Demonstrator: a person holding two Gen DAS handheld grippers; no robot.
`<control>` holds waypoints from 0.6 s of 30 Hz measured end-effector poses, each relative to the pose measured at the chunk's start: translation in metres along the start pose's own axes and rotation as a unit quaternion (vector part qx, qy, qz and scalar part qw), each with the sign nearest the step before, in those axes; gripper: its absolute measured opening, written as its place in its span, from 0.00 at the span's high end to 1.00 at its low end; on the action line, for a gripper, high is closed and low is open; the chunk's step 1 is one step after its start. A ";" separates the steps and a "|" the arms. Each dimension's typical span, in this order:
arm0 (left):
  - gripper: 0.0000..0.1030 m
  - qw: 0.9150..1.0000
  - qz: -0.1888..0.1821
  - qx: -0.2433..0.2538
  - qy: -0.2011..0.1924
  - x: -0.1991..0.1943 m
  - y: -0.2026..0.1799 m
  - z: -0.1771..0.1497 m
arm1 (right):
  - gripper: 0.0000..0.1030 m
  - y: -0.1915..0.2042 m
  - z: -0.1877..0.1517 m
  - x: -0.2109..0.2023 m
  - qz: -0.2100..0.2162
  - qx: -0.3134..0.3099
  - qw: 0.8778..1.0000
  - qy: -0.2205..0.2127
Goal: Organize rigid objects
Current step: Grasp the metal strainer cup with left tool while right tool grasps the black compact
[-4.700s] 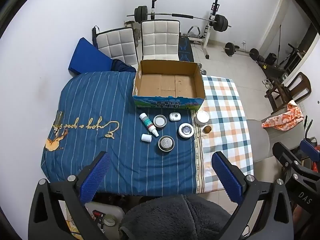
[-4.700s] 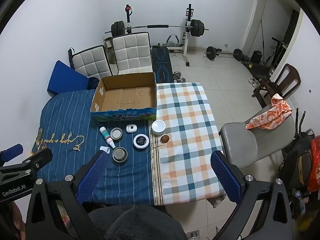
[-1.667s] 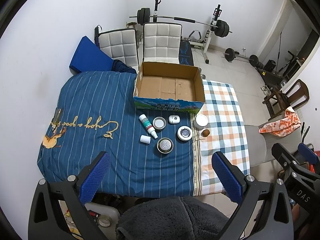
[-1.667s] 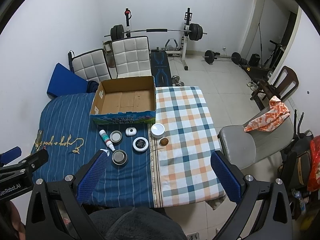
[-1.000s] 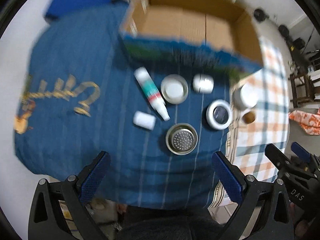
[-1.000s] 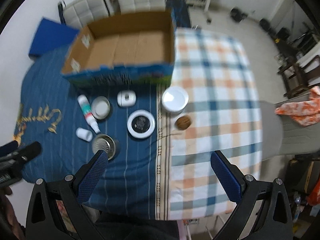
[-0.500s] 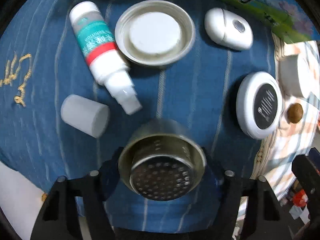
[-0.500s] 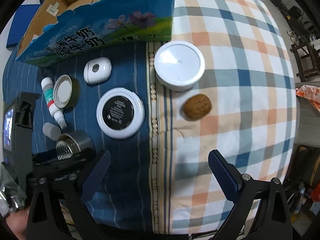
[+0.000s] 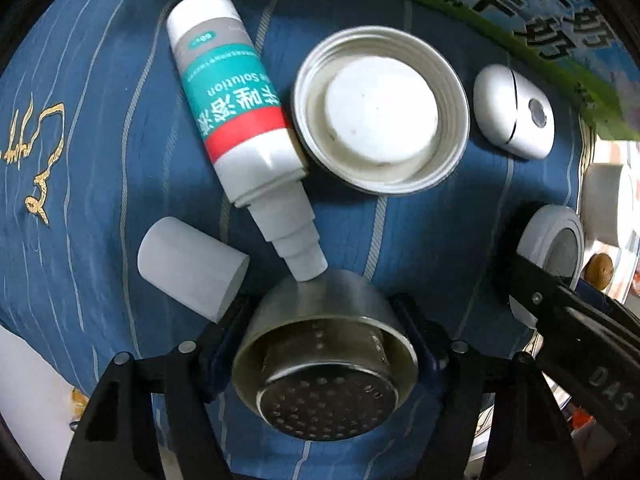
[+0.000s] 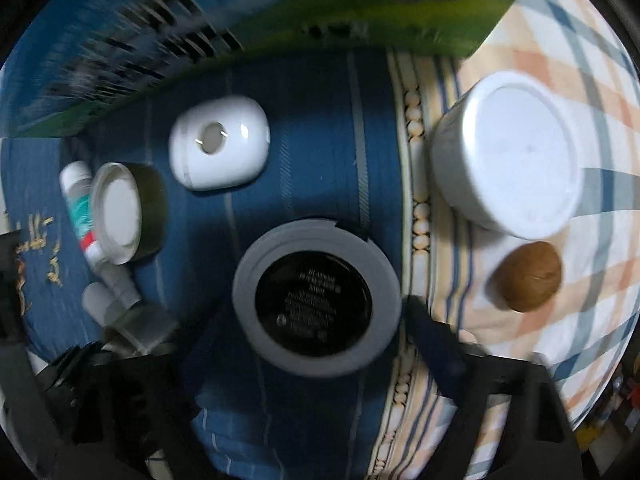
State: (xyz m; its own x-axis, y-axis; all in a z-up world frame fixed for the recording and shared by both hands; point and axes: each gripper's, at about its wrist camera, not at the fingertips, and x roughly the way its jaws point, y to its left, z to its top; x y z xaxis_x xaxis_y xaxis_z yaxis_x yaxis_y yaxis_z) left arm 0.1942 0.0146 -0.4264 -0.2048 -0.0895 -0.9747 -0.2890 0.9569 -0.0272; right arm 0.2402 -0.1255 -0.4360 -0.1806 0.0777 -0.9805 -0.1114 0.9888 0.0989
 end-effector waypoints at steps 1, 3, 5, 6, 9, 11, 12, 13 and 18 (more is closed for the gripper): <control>0.33 1.000 -0.001 0.002 -0.001 -0.001 0.001 0.000 | 0.23 0.003 -0.001 0.001 -0.009 -0.004 1.000 0.001; 0.33 1.000 0.001 0.012 -0.001 -0.004 0.001 -0.006 | 0.24 0.003 -0.008 0.003 -0.019 0.000 1.000 0.004; 0.33 0.999 0.019 0.032 -0.002 -0.001 -0.002 -0.017 | 0.24 -0.001 -0.019 0.004 -0.029 0.004 1.000 0.011; 0.33 0.999 0.022 0.038 -0.006 -0.002 -0.004 -0.021 | 0.24 -0.005 -0.027 0.006 -0.041 0.006 0.999 0.018; 0.31 0.998 0.027 0.054 -0.016 -0.003 -0.008 -0.032 | 0.24 -0.015 -0.049 0.009 -0.059 0.003 0.998 0.034; 0.30 0.998 0.029 0.060 -0.017 0.001 -0.013 -0.029 | 0.24 -0.020 -0.059 0.013 -0.056 0.011 0.998 0.038; 0.30 0.997 0.029 0.063 -0.014 0.001 -0.014 -0.028 | 0.24 -0.022 -0.060 0.015 -0.053 0.018 0.998 0.039; 0.30 0.997 0.029 0.065 -0.012 0.000 -0.015 -0.029 | 0.24 -0.022 -0.062 0.019 -0.054 0.025 0.997 0.043; 0.30 0.997 0.031 0.067 -0.013 0.006 -0.017 -0.024 | 0.21 -0.013 -0.071 0.027 -0.063 0.028 0.997 0.036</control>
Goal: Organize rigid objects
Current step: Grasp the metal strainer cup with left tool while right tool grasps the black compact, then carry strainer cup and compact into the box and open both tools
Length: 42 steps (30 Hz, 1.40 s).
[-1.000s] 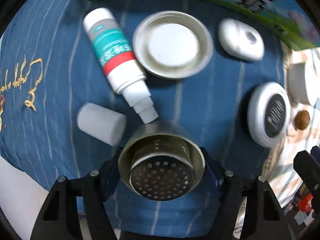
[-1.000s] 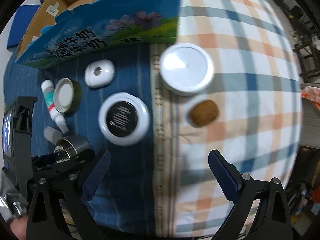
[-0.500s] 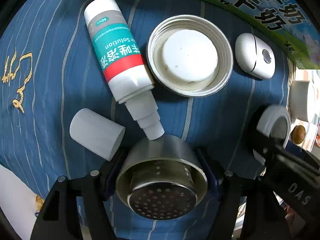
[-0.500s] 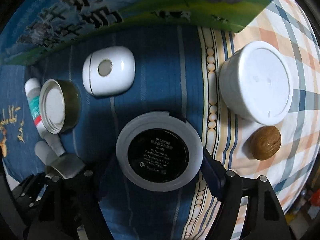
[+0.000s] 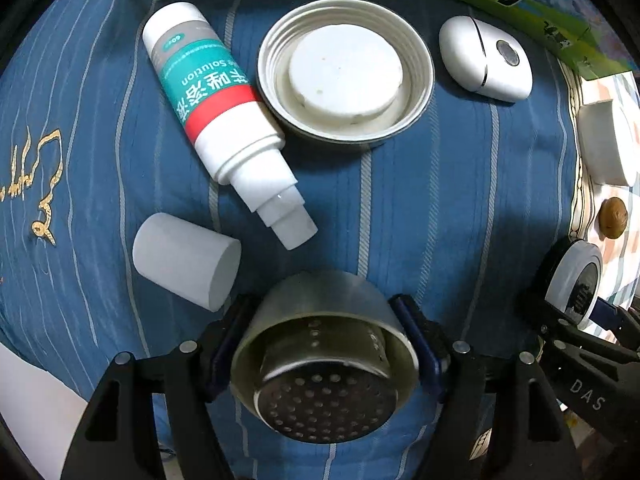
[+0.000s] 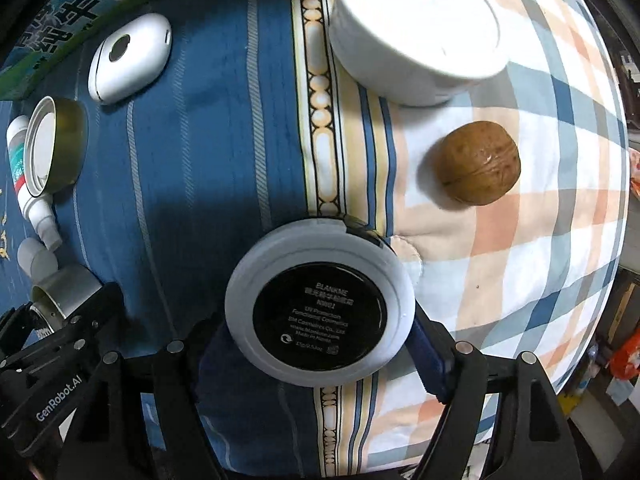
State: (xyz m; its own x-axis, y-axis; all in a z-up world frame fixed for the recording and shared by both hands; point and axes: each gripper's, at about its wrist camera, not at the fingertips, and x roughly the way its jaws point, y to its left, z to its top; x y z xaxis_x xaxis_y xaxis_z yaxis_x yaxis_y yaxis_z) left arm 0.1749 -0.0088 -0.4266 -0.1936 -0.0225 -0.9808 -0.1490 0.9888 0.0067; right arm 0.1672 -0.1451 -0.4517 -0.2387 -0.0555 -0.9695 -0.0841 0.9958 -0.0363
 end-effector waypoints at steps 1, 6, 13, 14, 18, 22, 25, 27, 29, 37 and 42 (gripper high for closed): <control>0.30 1.000 0.000 0.000 0.000 0.001 0.006 0.004 | 0.21 0.000 -0.002 0.001 0.002 0.001 1.000 0.000; 0.32 1.000 -0.003 0.000 -0.001 0.009 0.003 0.003 | 0.21 -0.010 -0.006 -0.001 0.001 0.002 1.000 -0.003; 0.33 1.000 -0.015 0.007 0.013 0.007 -0.001 0.002 | 0.26 -0.023 0.029 0.007 0.000 0.001 1.000 0.004; 0.33 1.000 -0.014 0.008 0.012 0.006 -0.002 0.001 | 0.26 -0.023 0.028 0.008 0.000 0.000 1.000 0.003; 0.33 1.000 -0.016 0.011 0.010 0.001 -0.007 -0.004 | 0.26 -0.018 0.029 0.006 -0.004 -0.008 1.000 0.001; 0.33 0.999 -0.030 0.014 0.005 -0.011 -0.010 -0.013 | 0.26 -0.012 0.019 -0.006 0.008 -0.016 1.000 0.000; 0.33 0.999 -0.037 0.020 -0.007 -0.028 -0.012 -0.021 | 0.26 -0.011 0.009 -0.020 0.016 -0.026 0.999 -0.012; 0.33 0.999 -0.041 0.023 -0.016 -0.040 -0.012 -0.025 | 0.26 -0.014 0.002 -0.031 0.023 -0.028 0.999 -0.020; 0.33 0.998 -0.045 0.026 -0.027 -0.054 -0.012 -0.028 | 0.26 -0.018 -0.004 -0.042 0.032 -0.027 0.999 -0.028; 0.33 0.993 -0.083 0.025 -0.075 -0.121 0.000 -0.025 | 0.26 -0.032 -0.021 -0.101 0.069 -0.028 0.995 -0.067; 0.33 0.986 -0.118 0.023 -0.115 -0.179 0.007 -0.007 | 0.26 -0.045 0.004 -0.148 0.105 -0.024 0.989 -0.098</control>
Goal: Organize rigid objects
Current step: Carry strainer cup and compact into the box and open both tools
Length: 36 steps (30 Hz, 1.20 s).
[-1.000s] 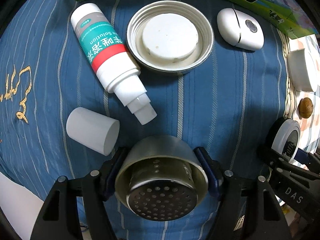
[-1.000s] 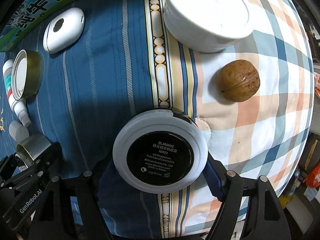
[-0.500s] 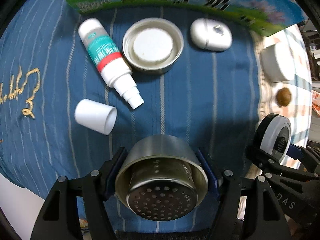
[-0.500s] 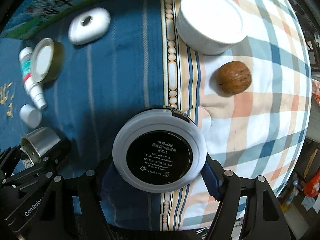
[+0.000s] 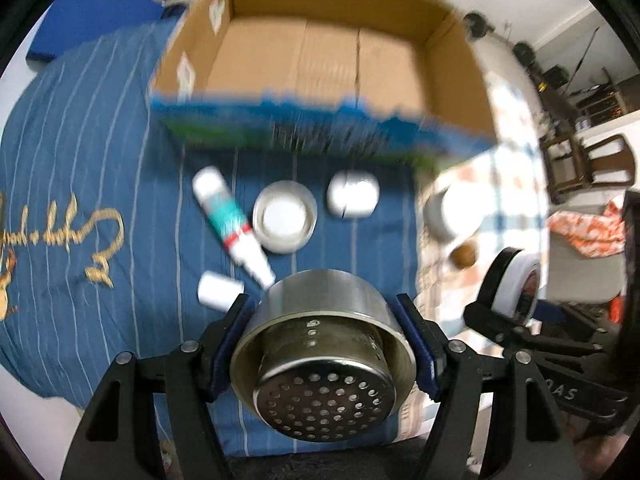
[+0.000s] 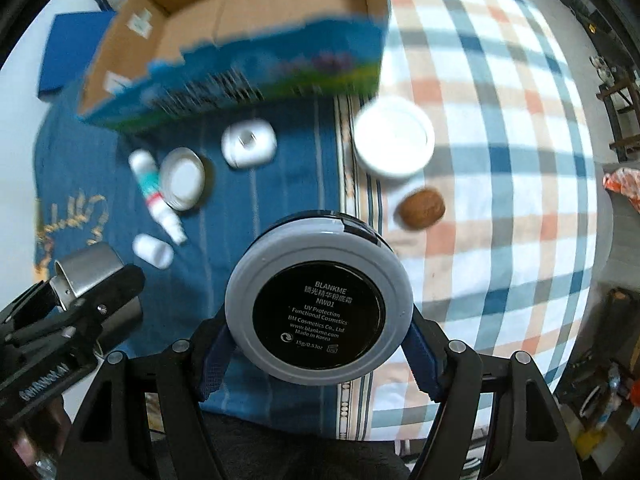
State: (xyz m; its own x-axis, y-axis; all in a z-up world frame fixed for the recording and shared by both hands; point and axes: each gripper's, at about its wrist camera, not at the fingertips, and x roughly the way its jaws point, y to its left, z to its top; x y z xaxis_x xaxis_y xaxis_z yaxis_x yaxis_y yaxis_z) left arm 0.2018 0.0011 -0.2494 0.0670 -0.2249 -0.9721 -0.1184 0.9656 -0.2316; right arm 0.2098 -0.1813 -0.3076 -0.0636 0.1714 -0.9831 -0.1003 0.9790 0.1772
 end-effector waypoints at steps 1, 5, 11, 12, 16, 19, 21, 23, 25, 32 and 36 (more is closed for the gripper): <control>0.33 1.000 -0.006 0.001 -0.010 -0.008 -0.003 0.010 | 0.26 0.000 0.010 -0.007 0.006 -0.003 1.000 -0.006; 0.33 0.999 -0.024 0.008 -0.043 -0.045 -0.005 0.062 | 0.26 0.014 0.048 -0.044 0.021 -0.009 0.998 -0.051; 0.33 0.997 -0.010 0.026 -0.067 -0.055 -0.010 0.138 | 0.26 0.031 0.118 -0.076 0.016 -0.020 0.995 -0.098; 0.33 0.998 -0.016 0.027 -0.062 -0.050 -0.010 0.155 | 0.26 0.035 0.129 -0.074 0.016 -0.021 0.995 -0.100; 0.33 0.999 -0.039 0.025 -0.029 -0.024 -0.008 0.205 | 0.26 0.044 0.178 -0.063 0.008 -0.022 0.995 -0.101; 0.33 0.998 -0.054 0.018 -0.003 0.002 -0.007 0.240 | 0.26 0.046 0.216 -0.043 -0.002 -0.018 0.995 -0.099; 0.33 0.998 -0.059 0.015 0.014 0.021 -0.006 0.260 | 0.26 0.046 0.239 -0.026 -0.007 -0.014 0.996 -0.092; 0.33 0.998 -0.060 0.009 0.030 0.042 -0.002 0.279 | 0.26 0.046 0.259 -0.006 -0.008 -0.011 0.997 -0.080; 0.33 0.997 -0.059 0.006 0.044 0.064 0.001 0.296 | 0.26 0.046 0.277 0.013 -0.011 -0.014 0.997 -0.070; 0.33 0.996 -0.045 0.006 0.083 0.121 0.004 0.324 | 0.26 0.044 0.323 0.068 -0.036 -0.015 0.999 -0.035; 0.33 0.994 -0.046 0.001 0.095 0.140 0.004 0.330 | 0.26 0.045 0.337 0.086 -0.040 -0.016 0.999 -0.019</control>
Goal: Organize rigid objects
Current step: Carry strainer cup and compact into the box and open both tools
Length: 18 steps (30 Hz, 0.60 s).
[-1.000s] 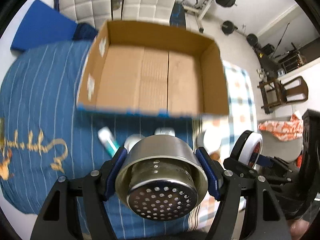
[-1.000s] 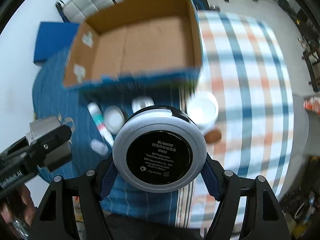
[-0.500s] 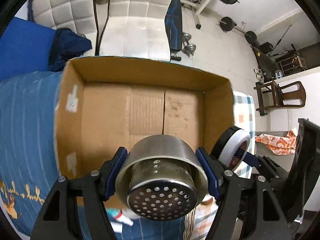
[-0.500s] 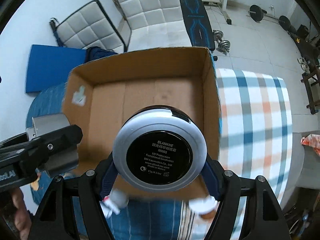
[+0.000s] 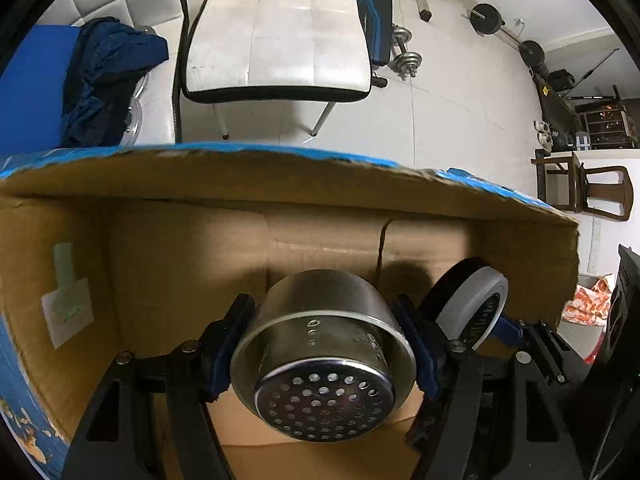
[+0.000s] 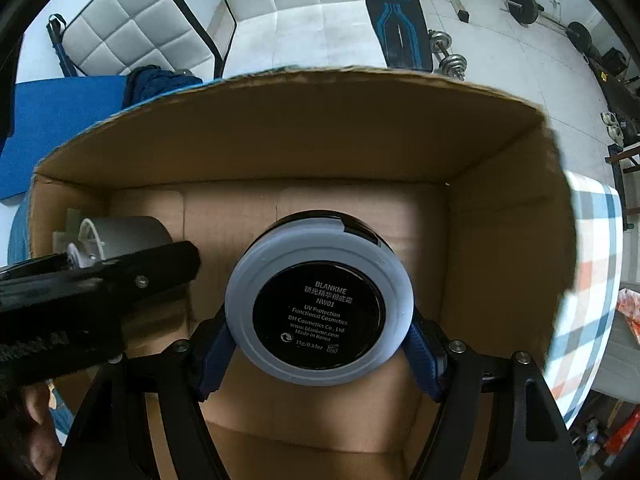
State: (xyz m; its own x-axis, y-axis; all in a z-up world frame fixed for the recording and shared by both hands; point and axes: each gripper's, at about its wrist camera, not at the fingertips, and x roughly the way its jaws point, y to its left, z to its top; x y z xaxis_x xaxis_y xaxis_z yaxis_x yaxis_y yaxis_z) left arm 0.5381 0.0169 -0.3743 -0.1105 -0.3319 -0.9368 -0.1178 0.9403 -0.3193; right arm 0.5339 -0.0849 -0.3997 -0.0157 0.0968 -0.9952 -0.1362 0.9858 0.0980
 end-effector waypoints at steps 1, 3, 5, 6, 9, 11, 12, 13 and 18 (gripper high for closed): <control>0.33 1.000 0.000 -0.001 0.001 0.002 0.000 0.001 | 0.26 0.001 0.002 0.003 -0.004 -0.001 1.000 0.002; 0.33 1.000 0.000 -0.004 0.004 0.007 0.000 0.003 | 0.26 0.004 0.005 0.009 -0.009 -0.007 1.000 0.006; 0.33 1.000 0.003 -0.005 0.009 0.010 0.002 0.005 | 0.26 0.005 0.008 0.015 -0.011 -0.008 1.000 0.013; 0.33 1.000 0.003 -0.002 0.009 0.013 0.002 0.007 | 0.26 0.005 0.009 0.017 -0.013 -0.010 1.000 0.015; 0.33 1.000 0.004 0.000 0.016 0.019 0.002 0.008 | 0.26 0.004 0.013 0.022 -0.014 -0.012 1.000 0.022; 0.33 1.000 0.008 -0.002 0.020 0.023 0.003 0.010 | 0.26 0.004 0.015 0.028 -0.016 -0.014 0.999 0.029; 0.33 1.000 0.012 0.000 0.020 0.025 0.003 0.010 | 0.26 0.003 0.016 0.030 -0.018 -0.014 0.999 0.032; 0.33 1.000 0.019 0.001 0.019 0.026 0.003 0.009 | 0.26 0.003 0.016 0.032 -0.022 -0.014 0.999 0.035; 0.32 0.999 0.047 0.014 0.006 0.018 -0.007 0.007 | 0.25 -0.005 0.018 0.041 -0.016 -0.004 0.999 0.050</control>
State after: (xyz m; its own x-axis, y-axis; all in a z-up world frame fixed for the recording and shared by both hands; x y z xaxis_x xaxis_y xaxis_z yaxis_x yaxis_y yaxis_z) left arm 0.5437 0.0052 -0.3901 -0.1309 -0.2428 -0.9612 -0.0784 0.9690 -0.2341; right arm 0.5515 -0.0833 -0.4415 -0.1108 0.0511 -0.9925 -0.1451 0.9871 0.0670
